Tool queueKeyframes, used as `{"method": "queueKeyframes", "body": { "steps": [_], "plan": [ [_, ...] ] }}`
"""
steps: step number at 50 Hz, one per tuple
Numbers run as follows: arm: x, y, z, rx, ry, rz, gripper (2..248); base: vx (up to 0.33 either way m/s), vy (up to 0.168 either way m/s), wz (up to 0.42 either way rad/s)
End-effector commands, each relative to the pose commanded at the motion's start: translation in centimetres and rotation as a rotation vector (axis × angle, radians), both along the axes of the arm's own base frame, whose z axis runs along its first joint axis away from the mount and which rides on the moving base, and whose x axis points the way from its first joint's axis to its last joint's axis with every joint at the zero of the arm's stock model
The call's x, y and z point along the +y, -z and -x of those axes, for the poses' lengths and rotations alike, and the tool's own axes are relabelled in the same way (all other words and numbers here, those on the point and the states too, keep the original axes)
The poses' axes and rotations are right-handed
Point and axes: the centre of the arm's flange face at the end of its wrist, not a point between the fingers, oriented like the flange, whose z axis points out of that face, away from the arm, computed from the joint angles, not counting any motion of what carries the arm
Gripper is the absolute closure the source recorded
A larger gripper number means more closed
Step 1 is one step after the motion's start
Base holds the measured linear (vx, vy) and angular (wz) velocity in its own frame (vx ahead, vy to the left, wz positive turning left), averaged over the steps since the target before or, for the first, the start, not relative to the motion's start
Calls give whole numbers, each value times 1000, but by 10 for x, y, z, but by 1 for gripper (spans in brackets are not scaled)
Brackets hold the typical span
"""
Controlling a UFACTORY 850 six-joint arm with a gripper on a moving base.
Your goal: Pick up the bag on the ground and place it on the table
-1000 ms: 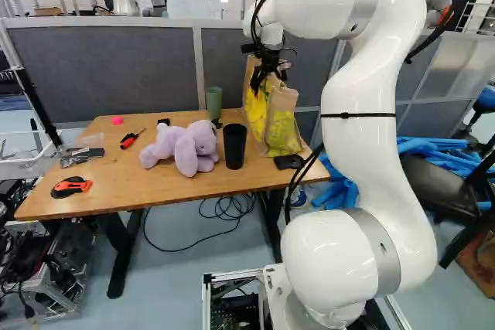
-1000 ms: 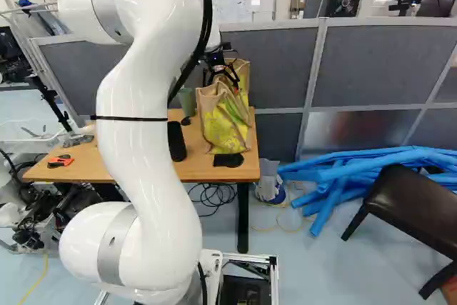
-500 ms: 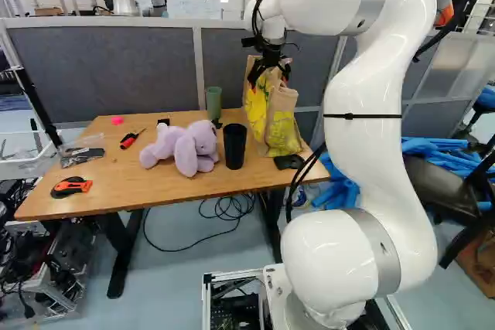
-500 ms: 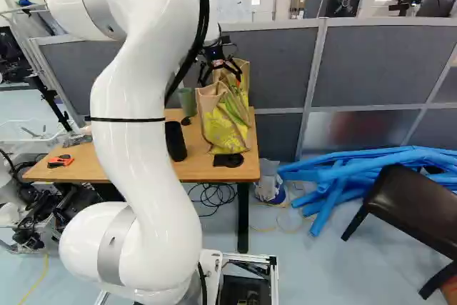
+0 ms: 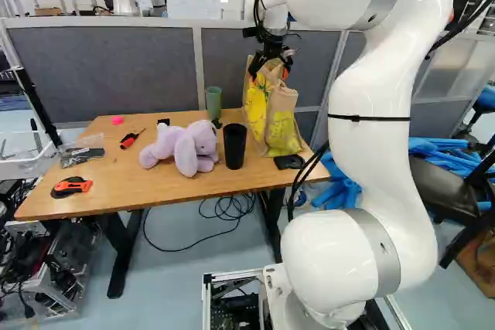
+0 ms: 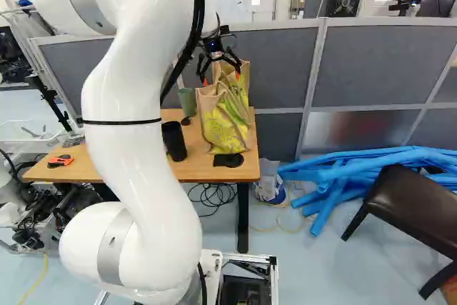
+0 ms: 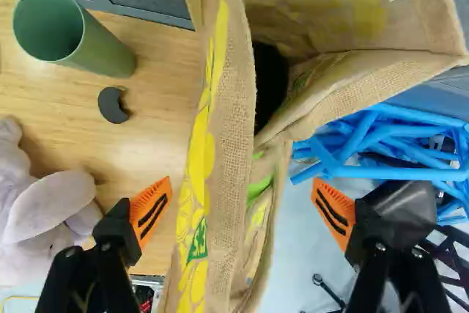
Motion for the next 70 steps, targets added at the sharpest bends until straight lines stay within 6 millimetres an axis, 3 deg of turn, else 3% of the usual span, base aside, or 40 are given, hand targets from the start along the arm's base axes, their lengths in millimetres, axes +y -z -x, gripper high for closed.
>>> {"method": "queueKeyframes", "body": {
  "steps": [70],
  "plan": [
    [0, -98, 37, -168, 0, 0, 3, 0, 0, 0]
  ]
}}
